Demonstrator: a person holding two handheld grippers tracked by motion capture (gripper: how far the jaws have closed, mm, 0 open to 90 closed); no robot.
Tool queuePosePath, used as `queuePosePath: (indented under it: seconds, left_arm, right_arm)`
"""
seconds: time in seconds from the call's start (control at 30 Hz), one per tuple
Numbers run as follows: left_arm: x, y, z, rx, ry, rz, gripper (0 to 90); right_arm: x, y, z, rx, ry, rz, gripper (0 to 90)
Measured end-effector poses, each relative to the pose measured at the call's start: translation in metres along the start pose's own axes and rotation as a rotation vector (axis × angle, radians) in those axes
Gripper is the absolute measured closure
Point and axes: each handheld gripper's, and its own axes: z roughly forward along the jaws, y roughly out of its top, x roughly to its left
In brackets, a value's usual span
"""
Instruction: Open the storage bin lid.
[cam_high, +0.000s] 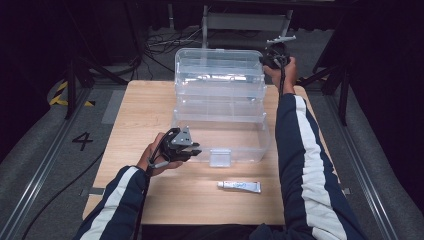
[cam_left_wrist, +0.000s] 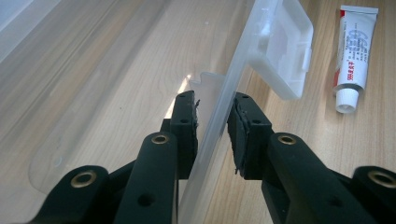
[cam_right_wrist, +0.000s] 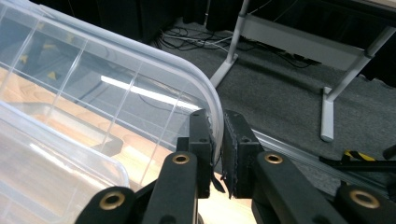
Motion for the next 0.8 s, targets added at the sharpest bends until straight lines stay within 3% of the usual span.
queuePosePath:
  seconds: [0.2, 0.3, 0.33, 0.37, 0.8]
  left_arm:
    - [0.0, 0.0, 0.0, -0.001, -0.002, -0.001, 73.1]
    - [0.001, -0.001, 0.0, -0.002, -0.009, 0.0, 73.3]
    - [0.001, -0.001, 0.0, -0.001, -0.013, 0.004, 73.7]
    - [0.004, -0.003, 0.0, -0.012, -0.02, -0.017, 73.4]
    - [0.008, -0.006, -0.002, -0.012, -0.028, -0.02, 73.5]
  right_arm:
    - [0.0, 0.0, 0.002, 0.026, -0.006, -0.002, 80.5]
    - [-0.002, -0.002, 0.0, 0.024, 0.018, 0.014, 80.5]
    - [-0.003, -0.002, -0.001, 0.028, 0.01, 0.007, 80.5]
    - [-0.002, -0.002, -0.003, 0.028, 0.012, 0.005, 80.1]
    - [0.006, -0.001, -0.027, -0.004, 0.029, -0.044, 77.3]
